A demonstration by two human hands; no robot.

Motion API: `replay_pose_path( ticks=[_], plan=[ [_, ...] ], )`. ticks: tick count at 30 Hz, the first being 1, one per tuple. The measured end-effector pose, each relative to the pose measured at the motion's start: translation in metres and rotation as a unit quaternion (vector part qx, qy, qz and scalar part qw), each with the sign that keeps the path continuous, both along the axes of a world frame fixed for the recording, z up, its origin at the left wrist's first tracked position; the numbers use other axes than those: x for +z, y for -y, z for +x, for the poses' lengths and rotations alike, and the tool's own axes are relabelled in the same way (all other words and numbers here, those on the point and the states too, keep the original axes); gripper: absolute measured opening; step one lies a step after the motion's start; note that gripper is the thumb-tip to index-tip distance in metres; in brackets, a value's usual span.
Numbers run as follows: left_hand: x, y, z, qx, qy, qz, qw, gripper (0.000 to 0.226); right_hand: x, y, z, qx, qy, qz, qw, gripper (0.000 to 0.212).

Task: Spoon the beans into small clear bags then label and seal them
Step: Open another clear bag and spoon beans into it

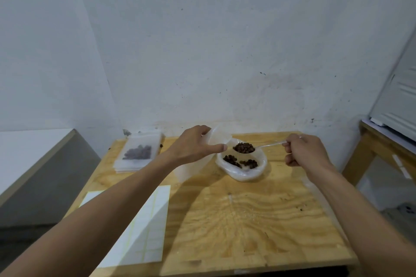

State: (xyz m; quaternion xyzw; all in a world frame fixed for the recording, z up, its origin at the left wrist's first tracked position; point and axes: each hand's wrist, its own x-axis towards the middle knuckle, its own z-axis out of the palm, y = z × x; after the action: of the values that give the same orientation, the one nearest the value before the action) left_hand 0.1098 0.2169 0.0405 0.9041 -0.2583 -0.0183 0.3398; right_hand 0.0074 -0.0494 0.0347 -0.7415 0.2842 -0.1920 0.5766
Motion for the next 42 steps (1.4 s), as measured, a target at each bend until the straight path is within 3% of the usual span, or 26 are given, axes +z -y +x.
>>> replay_pose_path(
  ticks=[10, 15, 20, 23, 26, 28, 32, 37, 42],
  plan=[
    [-0.006, -0.002, -0.006, -0.039, 0.018, -0.004, 0.999, 0.068, 0.04, -0.021, 0.005, 0.039, 0.046, -0.04, 0.997, 0.027],
    [-0.008, 0.004, -0.005, -0.043, -0.001, -0.004, 0.999, 0.061, 0.051, -0.041, 0.001, 0.084, 0.081, -0.198, 0.973, 0.025],
    [-0.005, 0.004, -0.001, -0.022, -0.078, -0.021, 0.997, 0.048, 0.05, -0.038, -0.002, 0.043, 0.114, -0.299, 0.947, 0.027],
    [-0.005, 0.006, 0.001, -0.017, -0.139, -0.038, 0.989, 0.072, 0.037, -0.029, -0.006, 0.017, 0.067, -0.373, 0.925, 0.032],
    [-0.007, 0.014, 0.003, -0.023, -0.187, -0.007, 0.982, 0.05, 0.015, -0.026, -0.01, 0.003, -0.004, -0.433, 0.901, 0.032],
    [-0.009, 0.02, 0.002, -0.029, -0.204, 0.028, 0.978, 0.052, 0.0, -0.025, -0.01, 0.004, -0.054, -0.453, 0.89, 0.032],
    [-0.009, 0.031, 0.001, -0.01, -0.185, 0.01, 0.983, 0.072, -0.021, -0.021, -0.009, -0.001, -0.088, -0.392, 0.916, 0.038],
    [0.009, 0.038, -0.004, -0.038, -0.173, 0.007, 0.984, 0.076, -0.031, -0.018, -0.009, -0.001, -0.076, -0.157, 0.985, 0.039],
    [0.0, 0.022, 0.009, 0.027, -0.203, 0.003, 0.979, 0.08, -0.026, -0.011, -0.009, -0.009, -0.038, -0.003, 0.999, 0.03]
  ],
)
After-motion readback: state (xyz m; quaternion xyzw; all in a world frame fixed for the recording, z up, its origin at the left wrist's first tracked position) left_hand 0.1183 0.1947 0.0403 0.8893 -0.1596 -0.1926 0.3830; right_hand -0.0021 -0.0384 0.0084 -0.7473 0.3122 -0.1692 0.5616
